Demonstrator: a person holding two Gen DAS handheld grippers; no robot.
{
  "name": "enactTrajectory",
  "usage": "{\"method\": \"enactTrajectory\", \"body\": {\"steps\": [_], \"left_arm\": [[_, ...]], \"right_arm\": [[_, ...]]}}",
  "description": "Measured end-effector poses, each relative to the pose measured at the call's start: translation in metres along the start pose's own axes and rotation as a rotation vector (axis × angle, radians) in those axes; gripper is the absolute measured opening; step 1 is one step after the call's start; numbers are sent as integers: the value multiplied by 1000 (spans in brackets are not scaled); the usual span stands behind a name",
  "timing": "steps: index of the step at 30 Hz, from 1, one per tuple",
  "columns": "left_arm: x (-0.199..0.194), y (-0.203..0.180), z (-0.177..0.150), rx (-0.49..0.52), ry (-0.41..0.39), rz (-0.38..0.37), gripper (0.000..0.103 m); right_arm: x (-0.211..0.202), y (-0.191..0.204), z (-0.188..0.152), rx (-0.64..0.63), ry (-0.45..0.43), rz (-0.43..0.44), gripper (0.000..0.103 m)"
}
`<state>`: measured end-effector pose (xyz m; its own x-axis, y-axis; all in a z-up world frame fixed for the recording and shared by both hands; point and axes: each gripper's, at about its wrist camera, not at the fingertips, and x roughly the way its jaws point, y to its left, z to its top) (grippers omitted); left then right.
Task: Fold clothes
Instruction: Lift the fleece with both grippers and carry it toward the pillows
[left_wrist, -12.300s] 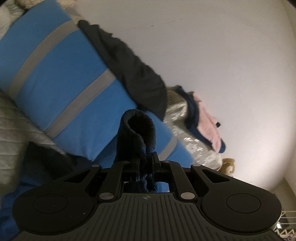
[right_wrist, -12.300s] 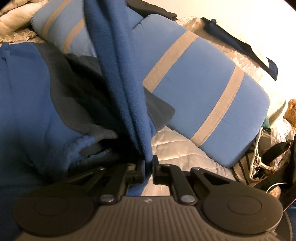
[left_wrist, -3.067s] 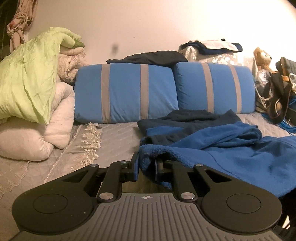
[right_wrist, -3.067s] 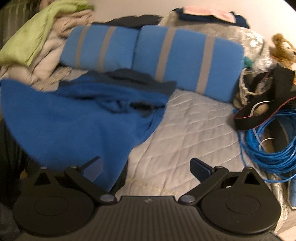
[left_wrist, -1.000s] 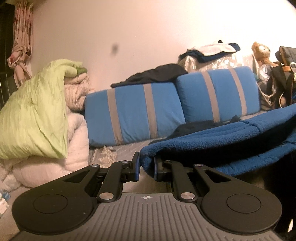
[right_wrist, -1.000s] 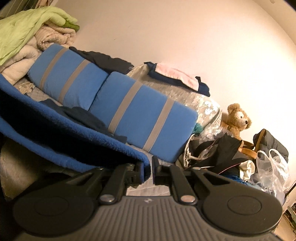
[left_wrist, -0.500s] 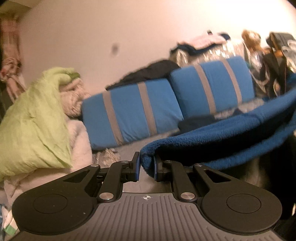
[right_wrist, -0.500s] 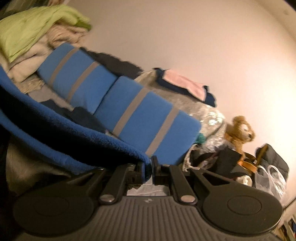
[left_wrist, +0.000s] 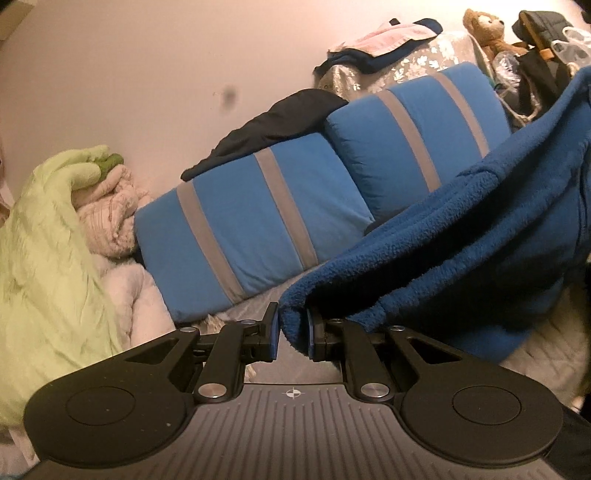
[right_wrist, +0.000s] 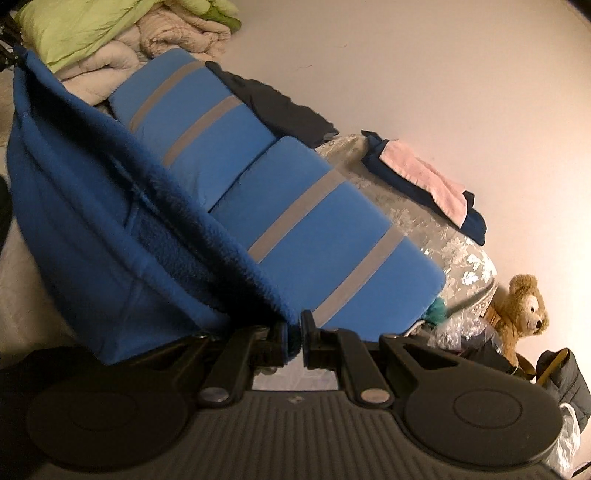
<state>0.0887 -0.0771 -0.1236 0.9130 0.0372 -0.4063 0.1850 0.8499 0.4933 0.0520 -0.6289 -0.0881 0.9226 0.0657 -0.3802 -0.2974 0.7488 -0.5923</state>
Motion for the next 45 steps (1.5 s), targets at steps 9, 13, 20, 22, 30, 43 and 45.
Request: {"method": "enactTrajectory", "body": {"steps": [9, 13, 20, 22, 30, 43, 45], "left_arm": [[46, 3, 19, 0, 21, 3, 15], [65, 4, 26, 5, 32, 1, 15], [90, 13, 35, 27, 72, -10, 16], [98, 18, 40, 20, 83, -14, 16], [133, 16, 49, 30, 131, -29, 16], [187, -7, 26, 82, 236, -47, 16], [195, -7, 26, 80, 250, -47, 16]], "right_arm": [[64, -14, 7, 22, 7, -32, 13], [91, -15, 4, 16, 33, -31, 15], [124, -19, 7, 1, 42, -29, 18], [131, -21, 12, -11, 36, -34, 18], [165, -28, 28, -2, 50, -43, 20], [230, -7, -1, 19, 155, 22, 21], [240, -6, -2, 28, 168, 30, 21]]}}
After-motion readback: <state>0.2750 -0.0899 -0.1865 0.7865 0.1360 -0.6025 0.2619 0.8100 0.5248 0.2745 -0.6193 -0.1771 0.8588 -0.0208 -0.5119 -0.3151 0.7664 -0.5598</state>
